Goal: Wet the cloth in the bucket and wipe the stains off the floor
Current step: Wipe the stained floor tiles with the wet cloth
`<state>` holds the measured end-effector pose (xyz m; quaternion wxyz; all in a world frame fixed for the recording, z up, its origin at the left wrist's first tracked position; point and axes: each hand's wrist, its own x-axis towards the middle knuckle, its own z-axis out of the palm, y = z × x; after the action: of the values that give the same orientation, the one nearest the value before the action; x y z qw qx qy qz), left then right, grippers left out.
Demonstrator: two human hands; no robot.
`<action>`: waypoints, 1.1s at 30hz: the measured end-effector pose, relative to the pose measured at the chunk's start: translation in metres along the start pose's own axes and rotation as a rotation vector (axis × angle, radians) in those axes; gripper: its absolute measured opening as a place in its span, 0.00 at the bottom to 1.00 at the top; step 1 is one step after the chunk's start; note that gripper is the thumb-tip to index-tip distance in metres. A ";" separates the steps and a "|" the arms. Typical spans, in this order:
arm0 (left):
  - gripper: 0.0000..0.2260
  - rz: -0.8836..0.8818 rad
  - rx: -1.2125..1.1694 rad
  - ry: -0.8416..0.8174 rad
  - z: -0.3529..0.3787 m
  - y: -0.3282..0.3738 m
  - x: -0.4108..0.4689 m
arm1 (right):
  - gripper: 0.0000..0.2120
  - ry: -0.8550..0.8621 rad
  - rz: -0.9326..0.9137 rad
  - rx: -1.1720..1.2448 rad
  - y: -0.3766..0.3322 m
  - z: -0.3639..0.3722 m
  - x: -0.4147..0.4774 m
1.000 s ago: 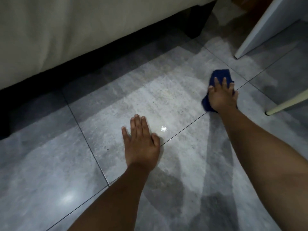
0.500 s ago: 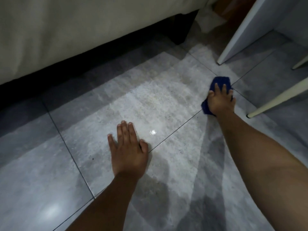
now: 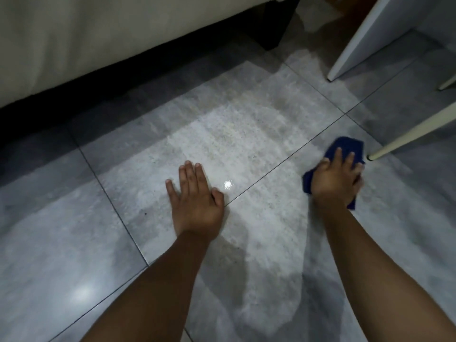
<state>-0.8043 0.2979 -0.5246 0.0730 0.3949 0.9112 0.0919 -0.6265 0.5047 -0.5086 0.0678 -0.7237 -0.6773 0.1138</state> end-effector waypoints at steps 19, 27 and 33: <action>0.28 0.155 -0.051 -0.095 -0.022 -0.059 -0.088 | 0.25 -0.008 0.001 0.027 0.062 0.001 -0.213; 0.29 0.126 0.033 -0.085 -0.013 -0.057 -0.109 | 0.25 -0.150 -0.382 0.000 0.023 0.016 -0.245; 0.27 0.145 0.034 -0.088 -0.014 -0.053 -0.111 | 0.25 -0.081 -0.019 0.049 0.092 -0.004 -0.225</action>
<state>-0.7697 0.1795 -0.5162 0.0994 0.4646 0.8776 0.0638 -0.5492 0.2739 -0.5113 0.0591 -0.7100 -0.6834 0.1590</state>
